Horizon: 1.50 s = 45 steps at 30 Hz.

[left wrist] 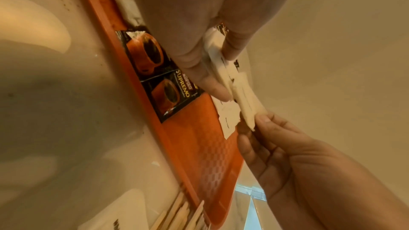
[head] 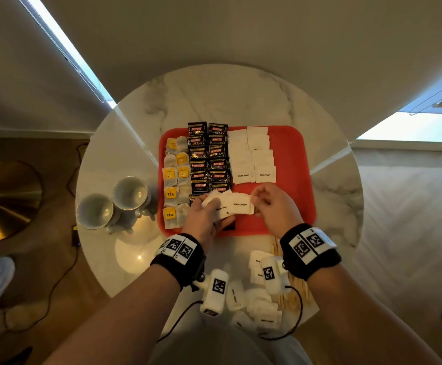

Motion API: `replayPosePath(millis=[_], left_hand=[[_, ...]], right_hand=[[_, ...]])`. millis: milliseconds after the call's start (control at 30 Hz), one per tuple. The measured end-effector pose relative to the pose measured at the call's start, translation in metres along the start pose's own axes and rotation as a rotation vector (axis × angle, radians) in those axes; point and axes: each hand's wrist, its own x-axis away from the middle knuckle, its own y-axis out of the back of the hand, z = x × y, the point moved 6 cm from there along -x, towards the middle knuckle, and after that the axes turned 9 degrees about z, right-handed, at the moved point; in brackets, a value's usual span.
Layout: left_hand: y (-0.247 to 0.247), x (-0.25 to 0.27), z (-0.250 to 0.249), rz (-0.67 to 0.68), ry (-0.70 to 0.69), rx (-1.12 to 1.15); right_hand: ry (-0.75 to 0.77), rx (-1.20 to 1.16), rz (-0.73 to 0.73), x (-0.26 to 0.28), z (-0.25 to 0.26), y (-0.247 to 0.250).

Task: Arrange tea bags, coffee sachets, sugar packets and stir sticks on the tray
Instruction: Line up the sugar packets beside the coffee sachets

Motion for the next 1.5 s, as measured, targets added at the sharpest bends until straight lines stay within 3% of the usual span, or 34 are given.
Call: replayPosePath(millis=[233, 500, 667, 833, 1033, 1500], left_hand=[[0.020, -0.009, -0.016, -0.070, -0.037, -0.013], [0.032, -0.009, -0.019, -0.072, -0.045, -0.058], [0.032, -0.010, -0.018, -0.082, -0.033, -0.079], [0.023, -0.013, -0.018, -0.073, -0.039, -0.113], [-0.004, -0.015, -0.013, 0.018, -0.052, -0.121], [-0.009, -0.018, -0.008, 0.051, -0.056, -0.112]], right_hand=[[-0.055, 0.099, -0.166, -0.038, -0.007, 0.036], [-0.117, 0.193, -0.084, -0.078, -0.013, 0.021], [-0.146, 0.194, -0.088, -0.082, -0.010, 0.016], [-0.130, 0.215, -0.188, -0.058, 0.001, 0.022], [-0.090, 0.043, 0.035, -0.021, 0.007, -0.019], [-0.102, -0.214, 0.062, -0.022, -0.012, 0.017]])
